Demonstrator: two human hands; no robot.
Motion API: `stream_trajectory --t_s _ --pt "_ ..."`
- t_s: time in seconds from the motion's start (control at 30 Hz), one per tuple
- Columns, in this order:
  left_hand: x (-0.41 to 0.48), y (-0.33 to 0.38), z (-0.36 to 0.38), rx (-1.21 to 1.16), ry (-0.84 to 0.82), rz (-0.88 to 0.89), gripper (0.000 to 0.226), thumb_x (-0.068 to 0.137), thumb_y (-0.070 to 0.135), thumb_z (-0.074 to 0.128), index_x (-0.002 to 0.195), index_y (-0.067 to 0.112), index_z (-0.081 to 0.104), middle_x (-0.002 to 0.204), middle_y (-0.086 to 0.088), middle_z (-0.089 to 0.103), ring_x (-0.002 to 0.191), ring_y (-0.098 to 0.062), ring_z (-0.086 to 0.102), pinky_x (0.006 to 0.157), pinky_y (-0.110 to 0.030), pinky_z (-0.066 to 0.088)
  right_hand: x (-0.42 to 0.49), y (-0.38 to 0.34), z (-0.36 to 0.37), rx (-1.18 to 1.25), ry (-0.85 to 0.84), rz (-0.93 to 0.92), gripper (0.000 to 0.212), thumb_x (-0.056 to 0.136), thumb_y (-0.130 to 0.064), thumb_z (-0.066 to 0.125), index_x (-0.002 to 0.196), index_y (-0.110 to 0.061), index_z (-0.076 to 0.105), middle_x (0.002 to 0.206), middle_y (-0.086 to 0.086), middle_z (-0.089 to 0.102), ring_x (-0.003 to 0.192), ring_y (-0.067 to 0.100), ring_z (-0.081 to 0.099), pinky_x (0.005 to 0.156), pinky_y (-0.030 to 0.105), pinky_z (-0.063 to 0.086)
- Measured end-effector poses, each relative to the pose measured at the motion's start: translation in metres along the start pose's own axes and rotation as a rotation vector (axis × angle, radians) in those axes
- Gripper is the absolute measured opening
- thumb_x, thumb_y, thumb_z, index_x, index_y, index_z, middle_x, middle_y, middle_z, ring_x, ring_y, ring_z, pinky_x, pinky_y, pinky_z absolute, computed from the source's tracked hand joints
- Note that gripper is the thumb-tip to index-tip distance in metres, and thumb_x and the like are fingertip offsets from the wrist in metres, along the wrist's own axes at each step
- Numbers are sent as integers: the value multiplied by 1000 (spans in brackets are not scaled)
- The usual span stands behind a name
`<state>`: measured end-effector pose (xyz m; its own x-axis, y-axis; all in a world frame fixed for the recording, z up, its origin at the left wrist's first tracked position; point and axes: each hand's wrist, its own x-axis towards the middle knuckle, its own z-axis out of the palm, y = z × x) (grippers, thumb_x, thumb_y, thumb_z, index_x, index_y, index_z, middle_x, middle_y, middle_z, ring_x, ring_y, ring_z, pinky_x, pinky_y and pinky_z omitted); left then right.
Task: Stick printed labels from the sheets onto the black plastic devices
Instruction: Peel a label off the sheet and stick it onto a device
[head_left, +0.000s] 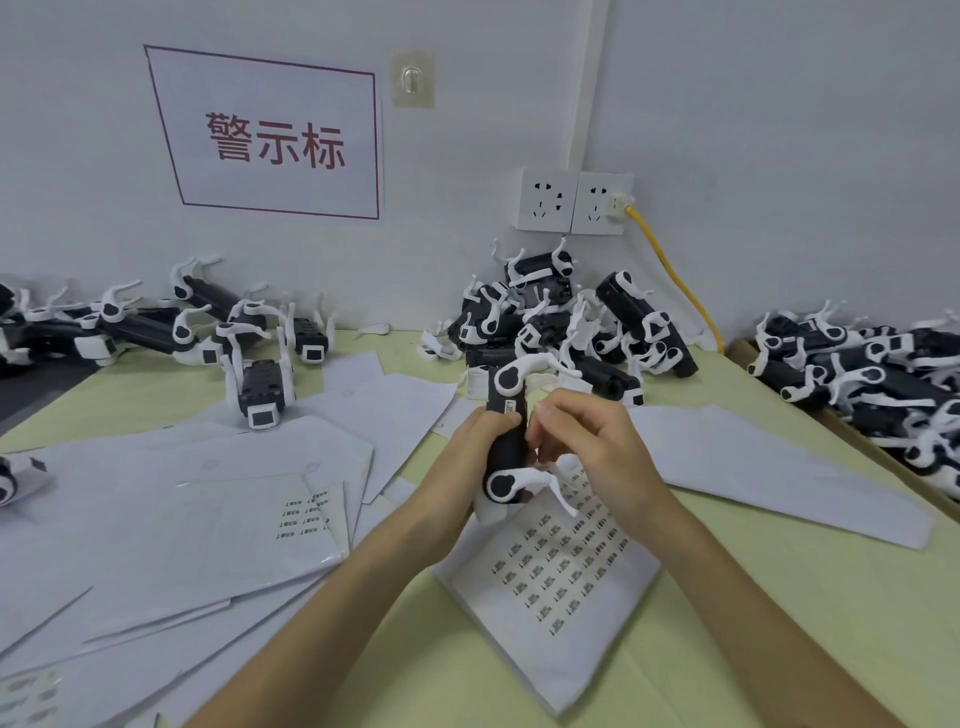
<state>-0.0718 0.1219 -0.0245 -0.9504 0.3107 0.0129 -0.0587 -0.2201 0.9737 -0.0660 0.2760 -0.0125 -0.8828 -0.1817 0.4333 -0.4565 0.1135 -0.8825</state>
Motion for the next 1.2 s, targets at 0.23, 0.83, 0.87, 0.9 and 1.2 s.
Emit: stream_trajectory --t_s 0.23,0.83,0.87,0.9,1.2 --pt "-3 5 2 -45 84 -74 37 104 42 46 106 11 66 84 -9 73 71 -20 73 57 -32 60 -2 -1 1 -33 -20 -15 18 90 -20 60 79 -9 70 74 -4 69 74 9 63 71 17 48" --pt "-5 10 -14 -87 176 -20 45 102 43 44 85 11 71 74 -12 70 80 -32 59 76 -41 47 5 6 -20 127 221 122 26 89 -37 55 104 -21 70 100 2 67 86 16 65 69 27 48" --pt "-5 12 -14 -102 161 -25 44 101 47 47 89 15 74 74 -11 68 75 -30 57 71 -37 50 5 7 -19 119 199 139 31 90 -40 54 110 -21 69 105 2 67 89 16 66 70 27 49" --pt "-4 14 -14 -107 148 -37 41 101 50 49 99 17 74 75 -11 68 71 -29 56 66 -35 52 5 7 -18 112 174 151 35 90 -42 53 115 -22 68 109 1 66 92 16 67 71 26 50" --pt "-5 19 -12 -51 50 -265 31 94 33 64 110 7 70 82 -12 75 61 -25 71 52 -38 59 3 5 -17 167 23 183 47 93 -57 45 137 -45 57 137 -15 60 118 11 59 78 28 52"
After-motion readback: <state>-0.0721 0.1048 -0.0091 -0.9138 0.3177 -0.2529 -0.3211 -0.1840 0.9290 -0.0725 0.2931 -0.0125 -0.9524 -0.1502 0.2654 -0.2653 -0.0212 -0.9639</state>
